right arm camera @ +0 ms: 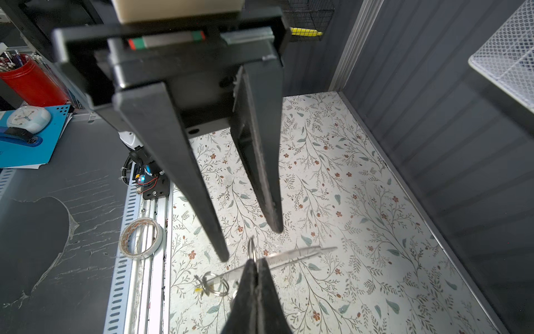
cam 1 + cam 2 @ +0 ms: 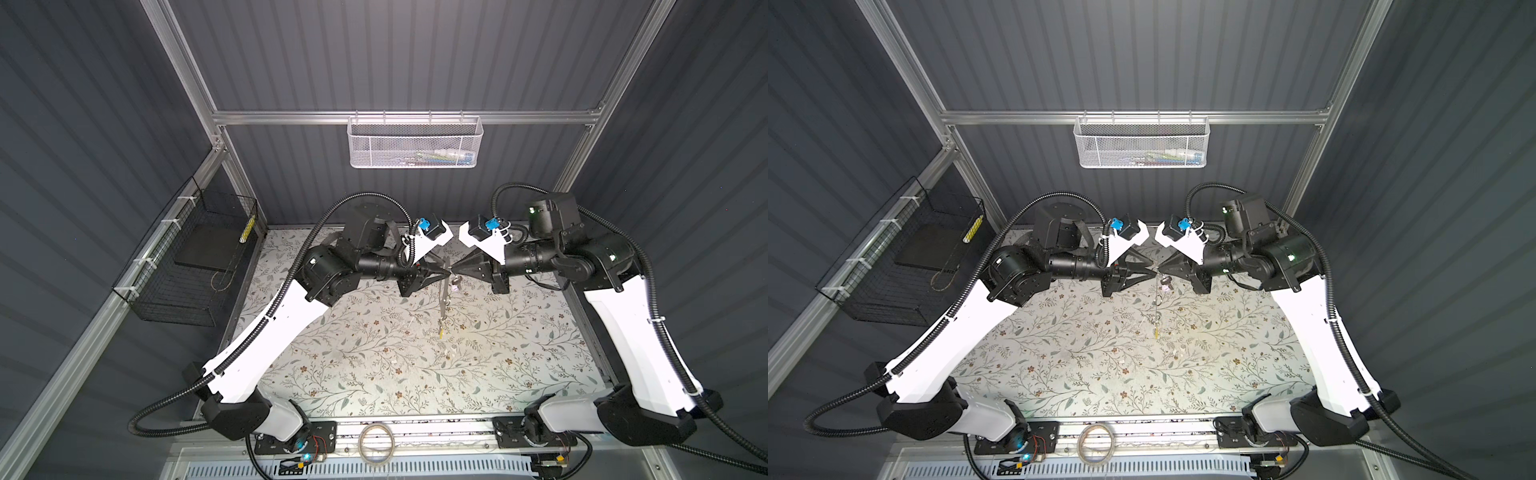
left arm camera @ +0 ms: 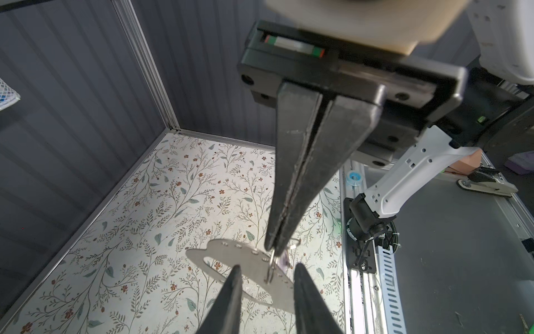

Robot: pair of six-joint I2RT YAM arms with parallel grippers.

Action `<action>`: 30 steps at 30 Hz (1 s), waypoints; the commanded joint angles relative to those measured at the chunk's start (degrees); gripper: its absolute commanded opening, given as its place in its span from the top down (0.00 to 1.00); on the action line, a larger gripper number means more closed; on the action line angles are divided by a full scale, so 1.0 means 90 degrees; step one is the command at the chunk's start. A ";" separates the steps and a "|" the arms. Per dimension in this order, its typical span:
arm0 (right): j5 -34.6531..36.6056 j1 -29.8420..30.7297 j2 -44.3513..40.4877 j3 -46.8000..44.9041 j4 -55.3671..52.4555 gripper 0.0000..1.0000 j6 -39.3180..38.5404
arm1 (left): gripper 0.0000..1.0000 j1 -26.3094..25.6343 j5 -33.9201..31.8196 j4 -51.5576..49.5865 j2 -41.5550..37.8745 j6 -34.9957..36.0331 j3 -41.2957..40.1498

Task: Attach keys to a key ring
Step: Insert the key into the keyring.

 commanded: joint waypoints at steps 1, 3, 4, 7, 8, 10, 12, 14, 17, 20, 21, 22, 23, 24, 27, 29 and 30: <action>-0.0243 0.0037 -0.0021 0.0034 0.0031 1.00 -0.0036 | 0.71 -0.0010 0.0204 -0.0130 0.0034 0.0094 0.0174; -0.0263 0.0032 -0.0031 0.0025 0.0033 1.00 -0.0036 | 0.75 -0.0012 0.0186 -0.0114 0.0052 0.0094 0.0187; -0.0275 0.0028 -0.0038 0.0018 0.0040 1.00 -0.0032 | 0.76 -0.0012 0.0193 -0.0119 0.0057 0.0096 0.0196; -0.0286 0.0035 -0.0050 -0.0012 0.0056 1.00 -0.0035 | 0.83 -0.0009 0.0188 -0.0129 0.0090 0.0094 0.0211; -0.0278 0.0032 -0.0049 -0.0020 0.0057 1.00 -0.0027 | 0.84 -0.0008 0.0192 -0.0129 0.0092 0.0094 0.0211; -0.0261 0.0032 -0.0062 -0.0043 0.0066 1.00 -0.0026 | 0.85 -0.0011 0.0188 -0.0129 0.0097 0.0109 0.0225; -0.0261 0.0034 -0.0070 -0.0067 0.0076 1.00 -0.0018 | 0.89 -0.0011 0.0183 -0.0131 0.0083 0.0110 0.0230; -0.0251 0.0031 -0.0080 -0.0088 0.0099 1.00 0.0011 | 0.96 -0.0013 0.0178 -0.0124 0.0073 0.0115 0.0221; -0.0185 0.0030 -0.0107 -0.0156 0.0249 1.00 0.0187 | 1.00 -0.0013 0.0136 0.0063 0.0006 0.0019 0.0024; 0.0093 0.0019 -0.0316 -0.0490 0.0660 1.00 0.0553 | 1.00 -0.0002 0.0012 0.0705 -0.0291 -0.0225 -0.0569; 0.0269 0.0021 -0.0458 -0.0701 0.0919 0.96 0.0741 | 1.00 -0.0011 -0.0082 0.1057 -0.0464 -0.0350 -0.0862; 0.0502 0.0014 -0.0595 -0.0935 0.1221 0.88 0.0977 | 1.00 -0.0005 -0.0152 0.1427 -0.0629 -0.0490 -0.1151; 0.0607 0.0010 -0.0786 -0.1215 0.1461 0.82 0.1127 | 1.00 -0.0015 -0.0222 0.1849 -0.0807 -0.0652 -0.1468; 0.0639 0.0009 -0.0980 -0.1488 0.1703 0.77 0.1253 | 1.00 -0.0016 -0.0251 0.2248 -0.0975 -0.0815 -0.1767; 0.0609 0.0016 -0.1517 -0.2257 0.2426 0.70 0.1780 | 1.00 -0.0012 -0.0147 0.3201 -0.1275 -0.1217 -0.2416; 0.0565 0.0013 -0.1850 -0.2649 0.2791 0.67 0.2110 | 1.00 -0.0019 -0.0016 0.3841 -0.1403 -0.1454 -0.2786; 0.0471 0.0014 -0.1961 -0.2826 0.2967 0.67 0.2241 | 1.00 -0.0011 0.0044 0.4230 -0.1486 -0.1568 -0.3143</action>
